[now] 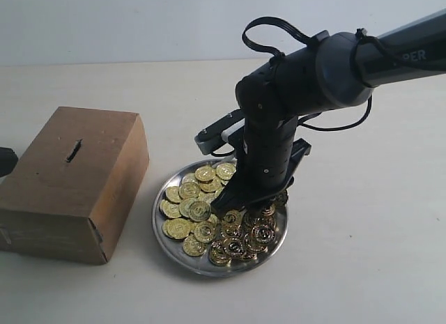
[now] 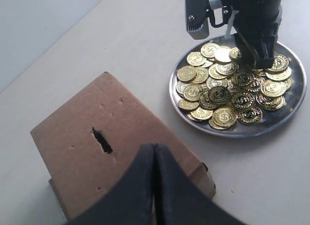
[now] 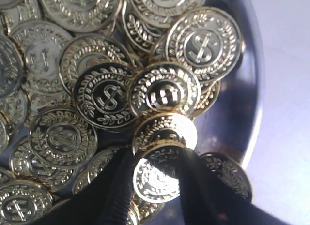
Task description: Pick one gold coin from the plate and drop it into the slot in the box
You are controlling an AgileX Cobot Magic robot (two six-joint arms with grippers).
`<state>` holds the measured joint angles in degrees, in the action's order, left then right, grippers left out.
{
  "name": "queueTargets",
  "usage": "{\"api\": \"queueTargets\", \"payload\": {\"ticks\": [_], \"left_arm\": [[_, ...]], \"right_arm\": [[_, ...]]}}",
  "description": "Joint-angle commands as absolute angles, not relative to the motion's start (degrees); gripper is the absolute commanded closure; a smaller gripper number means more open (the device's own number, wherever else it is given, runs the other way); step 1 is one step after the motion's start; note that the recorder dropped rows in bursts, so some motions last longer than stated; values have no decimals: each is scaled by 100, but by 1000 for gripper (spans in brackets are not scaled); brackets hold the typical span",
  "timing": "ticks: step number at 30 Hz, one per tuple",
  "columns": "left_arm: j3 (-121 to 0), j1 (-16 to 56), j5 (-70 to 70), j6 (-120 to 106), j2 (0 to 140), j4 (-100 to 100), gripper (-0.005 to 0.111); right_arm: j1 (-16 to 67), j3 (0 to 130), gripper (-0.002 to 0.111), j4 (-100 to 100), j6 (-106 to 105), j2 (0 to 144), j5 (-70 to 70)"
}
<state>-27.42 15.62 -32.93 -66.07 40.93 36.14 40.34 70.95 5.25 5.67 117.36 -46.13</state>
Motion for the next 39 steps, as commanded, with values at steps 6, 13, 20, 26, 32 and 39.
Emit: {"api": "queueTargets", "payload": {"ticks": [6, 13, 20, 26, 32, 39], "left_arm": [[-2800, 1612, -3281, -6599, 4069, 3700, 107], [-2800, 1612, -3291, -6599, 4070, 3700, 107], [-2800, 1612, -3303, -6599, 4070, 3700, 107], [-2800, 1612, -3314, -6599, 4070, 3700, 107], [-2800, 1612, -3314, -6599, 4070, 3700, 107], [-2800, 1612, -3326, -6599, 4070, 3700, 107]], "right_arm": [[4031, 7073, 77, -426, -252, 11780, -4661], [4031, 7073, 77, -573, -378, 11692, -4614], [4031, 7085, 77, -435, -378, 11510, -4615], [4031, 7085, 59, -357, -324, 11510, -4680], [4031, 7085, 52, -357, -296, 11510, -4680], [4031, 7085, 53, -357, -272, 11510, -4680]]}}
